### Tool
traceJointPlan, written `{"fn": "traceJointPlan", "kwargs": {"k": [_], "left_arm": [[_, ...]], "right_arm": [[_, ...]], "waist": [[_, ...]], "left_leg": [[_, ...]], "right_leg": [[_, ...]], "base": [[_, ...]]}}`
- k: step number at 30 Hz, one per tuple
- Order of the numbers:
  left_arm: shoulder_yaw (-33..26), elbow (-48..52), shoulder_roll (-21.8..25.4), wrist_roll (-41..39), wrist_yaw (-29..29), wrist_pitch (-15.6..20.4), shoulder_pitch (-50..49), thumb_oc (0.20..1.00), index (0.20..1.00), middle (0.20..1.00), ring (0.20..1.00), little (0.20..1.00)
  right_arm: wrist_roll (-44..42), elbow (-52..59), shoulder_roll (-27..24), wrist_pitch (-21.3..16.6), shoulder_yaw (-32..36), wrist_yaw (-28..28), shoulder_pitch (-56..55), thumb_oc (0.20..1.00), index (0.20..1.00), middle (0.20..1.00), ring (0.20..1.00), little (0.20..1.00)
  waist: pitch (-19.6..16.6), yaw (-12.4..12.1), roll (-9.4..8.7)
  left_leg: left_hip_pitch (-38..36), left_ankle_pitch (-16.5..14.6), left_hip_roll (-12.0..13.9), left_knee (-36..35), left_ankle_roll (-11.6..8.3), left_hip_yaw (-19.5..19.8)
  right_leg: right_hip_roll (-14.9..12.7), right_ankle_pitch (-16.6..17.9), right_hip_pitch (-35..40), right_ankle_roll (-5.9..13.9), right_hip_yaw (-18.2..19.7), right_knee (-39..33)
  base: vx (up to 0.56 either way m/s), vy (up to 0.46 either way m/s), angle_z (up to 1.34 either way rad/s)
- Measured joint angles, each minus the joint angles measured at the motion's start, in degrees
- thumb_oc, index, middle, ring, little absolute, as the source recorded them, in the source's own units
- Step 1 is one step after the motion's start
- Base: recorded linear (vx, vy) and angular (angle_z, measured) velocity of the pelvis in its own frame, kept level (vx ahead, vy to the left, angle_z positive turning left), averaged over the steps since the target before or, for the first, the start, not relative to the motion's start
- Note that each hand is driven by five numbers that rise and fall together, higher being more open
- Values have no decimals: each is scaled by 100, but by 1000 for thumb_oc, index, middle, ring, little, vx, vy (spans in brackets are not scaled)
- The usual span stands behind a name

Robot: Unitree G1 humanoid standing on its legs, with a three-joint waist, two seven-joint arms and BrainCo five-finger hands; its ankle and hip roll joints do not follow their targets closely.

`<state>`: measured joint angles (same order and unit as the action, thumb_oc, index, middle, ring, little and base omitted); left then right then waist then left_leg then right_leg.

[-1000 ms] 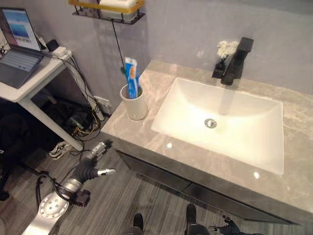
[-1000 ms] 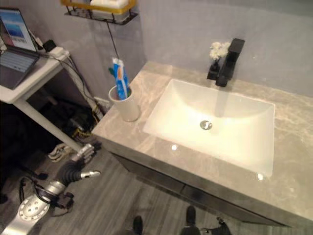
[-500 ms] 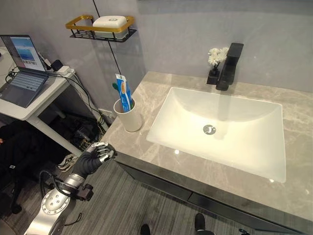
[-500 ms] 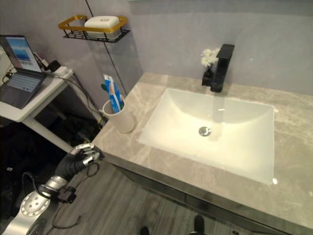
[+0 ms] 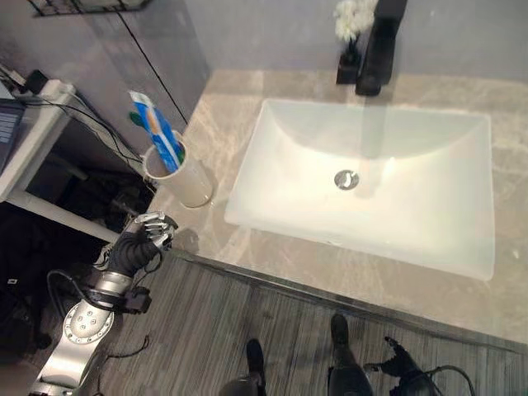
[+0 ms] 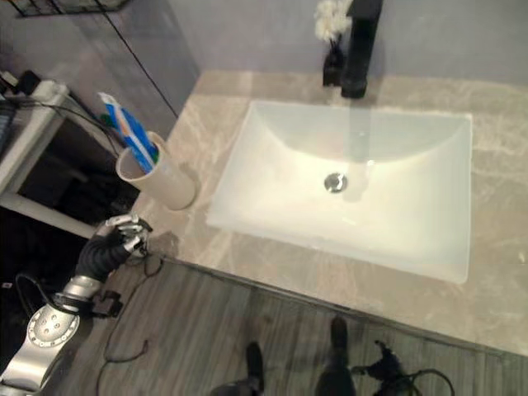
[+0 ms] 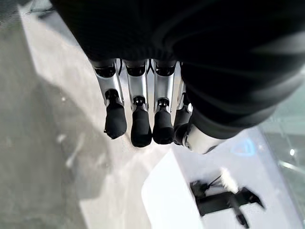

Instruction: Put brush and paste in cup on sink, flatten towel.

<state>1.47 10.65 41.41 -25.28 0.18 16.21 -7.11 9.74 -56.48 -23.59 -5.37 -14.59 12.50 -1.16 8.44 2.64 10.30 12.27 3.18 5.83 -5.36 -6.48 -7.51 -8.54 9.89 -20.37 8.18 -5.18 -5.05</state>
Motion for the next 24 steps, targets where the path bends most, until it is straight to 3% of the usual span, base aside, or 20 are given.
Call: {"fn": "traceJointPlan", "kwargs": {"k": [8,24], "left_arm": [[121,-21,-19,175,220,145,289,200,200,200,200,200],[75,-104,-113,388,557,292,417,200,200,200,200,200]], "right_arm": [[-219,209,-124,-95,115,165,257,1000,1000,1000,1000,1000],[-627,-108,-116,-113,171,244,376,1000,1000,1000,1000,1000]], "waist": [[300,120,18],[317,105,6]], "left_leg": [[92,-5,12,-1,0,-211],[192,-16,18,-2,-9,-246]], "right_leg": [[42,49,-214,-16,181,1],[61,60,-346,-13,267,2]], "base": [[27,-14,-12],[15,-9,-2]]}}
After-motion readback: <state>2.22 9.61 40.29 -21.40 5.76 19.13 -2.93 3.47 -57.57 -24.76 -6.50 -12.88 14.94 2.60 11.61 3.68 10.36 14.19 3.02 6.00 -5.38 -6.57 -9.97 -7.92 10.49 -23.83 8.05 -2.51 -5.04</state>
